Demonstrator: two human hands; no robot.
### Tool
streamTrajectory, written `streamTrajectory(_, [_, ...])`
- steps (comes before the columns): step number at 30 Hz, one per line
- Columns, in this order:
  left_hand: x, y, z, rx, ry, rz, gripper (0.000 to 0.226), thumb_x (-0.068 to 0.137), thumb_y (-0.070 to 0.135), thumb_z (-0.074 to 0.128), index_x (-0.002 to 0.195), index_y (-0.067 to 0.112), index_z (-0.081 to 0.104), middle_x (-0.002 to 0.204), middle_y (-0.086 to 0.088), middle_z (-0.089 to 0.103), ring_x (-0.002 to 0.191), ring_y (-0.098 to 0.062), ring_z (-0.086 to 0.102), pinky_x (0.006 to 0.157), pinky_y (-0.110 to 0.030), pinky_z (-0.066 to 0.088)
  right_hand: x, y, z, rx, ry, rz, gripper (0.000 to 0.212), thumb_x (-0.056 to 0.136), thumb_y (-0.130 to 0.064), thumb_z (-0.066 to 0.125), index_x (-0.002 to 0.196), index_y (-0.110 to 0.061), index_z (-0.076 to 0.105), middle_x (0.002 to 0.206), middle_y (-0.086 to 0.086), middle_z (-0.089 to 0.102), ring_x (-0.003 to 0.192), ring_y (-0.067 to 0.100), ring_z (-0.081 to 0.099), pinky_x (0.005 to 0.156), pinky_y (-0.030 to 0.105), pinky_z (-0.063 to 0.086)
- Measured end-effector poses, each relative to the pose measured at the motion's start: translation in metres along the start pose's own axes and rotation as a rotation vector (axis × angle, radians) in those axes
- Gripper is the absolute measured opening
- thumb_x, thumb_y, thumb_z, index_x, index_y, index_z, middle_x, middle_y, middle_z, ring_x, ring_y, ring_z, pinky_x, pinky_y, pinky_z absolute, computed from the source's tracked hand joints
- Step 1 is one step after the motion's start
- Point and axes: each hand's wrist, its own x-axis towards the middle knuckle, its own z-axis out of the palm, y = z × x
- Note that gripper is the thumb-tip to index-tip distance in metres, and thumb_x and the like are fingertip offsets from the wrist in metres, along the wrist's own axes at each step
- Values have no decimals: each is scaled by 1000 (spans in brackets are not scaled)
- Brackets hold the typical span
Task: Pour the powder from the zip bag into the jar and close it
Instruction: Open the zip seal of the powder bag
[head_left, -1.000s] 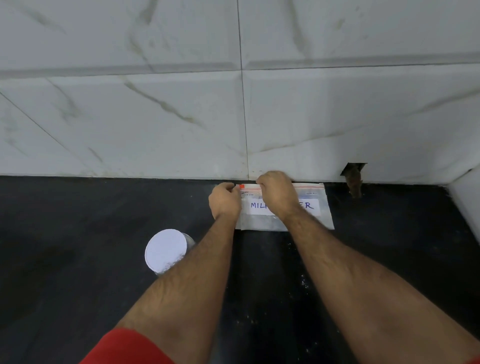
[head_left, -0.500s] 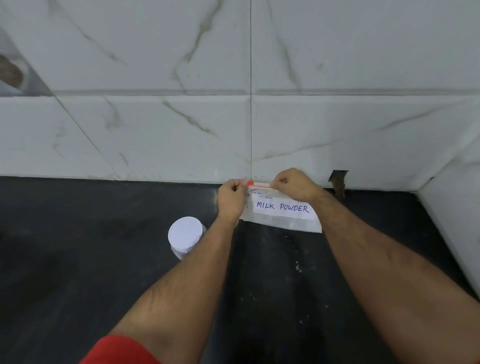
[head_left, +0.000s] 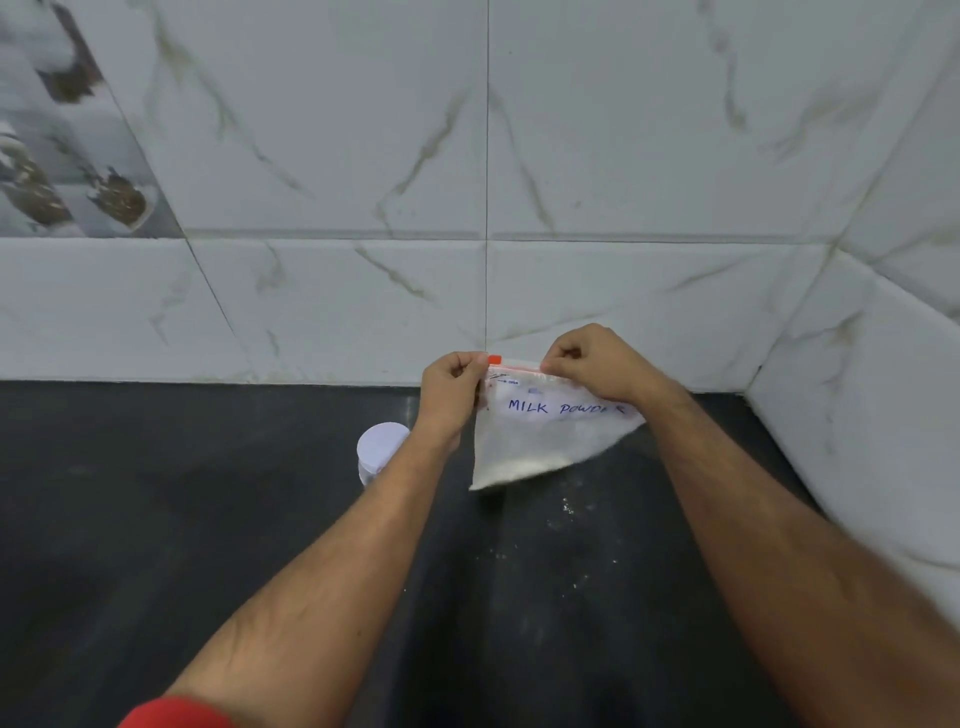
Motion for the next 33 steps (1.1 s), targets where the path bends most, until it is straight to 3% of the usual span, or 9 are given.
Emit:
streamTrajectory(6, [-21, -2, -15, -20, -94, -121, 16, 94, 18, 63, 84, 14, 75, 77, -11, 67, 73, -26, 54, 71, -39, 45, -29, -20, -7, -23, -83, 43, 13, 88, -20, 73, 79, -11, 76, 69, -6, 68, 62, 5, 57, 64, 25, 45])
streamTrajectory(11, [-43, -30, -16, -52, -87, -289, 10, 93, 12, 64, 94, 6, 73, 73, -5, 69, 59, -12, 61, 51, -22, 51, -46, 3, 19, -36, -214, 167, 19, 87, -24, 71, 86, -6, 77, 93, 9, 77, 89, 25, 71, 84, 41, 56])
streamTrajectory(13, [-48, -37, -17, -43, -78, -308, 11, 93, 12, 64, 95, 7, 73, 75, -6, 70, 60, -12, 62, 52, -21, 52, -50, 10, 29, -33, -227, 184, 19, 89, -23, 70, 86, -5, 77, 92, 5, 77, 90, 24, 71, 79, 38, 56])
streamTrajectory(18, [-48, -37, -16, -15, -55, -282, 11, 91, 13, 65, 91, 8, 75, 82, -12, 72, 72, -20, 62, 68, -33, 52, -49, 5, 38, -19, -218, 199, 18, 92, -27, 68, 80, -14, 73, 79, -1, 70, 71, 11, 60, 63, 26, 45])
streamTrajectory(23, [-44, -32, -13, 22, -76, -262, 15, 91, 14, 66, 95, 3, 75, 84, -16, 75, 66, -17, 66, 59, -28, 52, -40, -4, 46, 76, -186, 147, 18, 92, -26, 67, 79, -14, 73, 88, 6, 76, 77, 14, 67, 70, 31, 52])
streamTrajectory(27, [-42, -31, -10, -12, -99, -255, 10, 89, 12, 68, 85, 8, 76, 78, -12, 70, 65, -18, 60, 56, -26, 51, -33, -7, 51, 159, -215, 133, 18, 90, -31, 72, 82, -16, 76, 79, -3, 76, 71, 8, 69, 68, 26, 53])
streamTrajectory(33, [-39, -33, -12, -5, -98, -253, 17, 88, 14, 71, 94, 0, 76, 79, -14, 69, 66, -20, 57, 59, -29, 48, -24, -14, 53, 123, -232, 96, 14, 91, -26, 70, 80, -19, 76, 79, -4, 75, 72, 8, 68, 70, 27, 53])
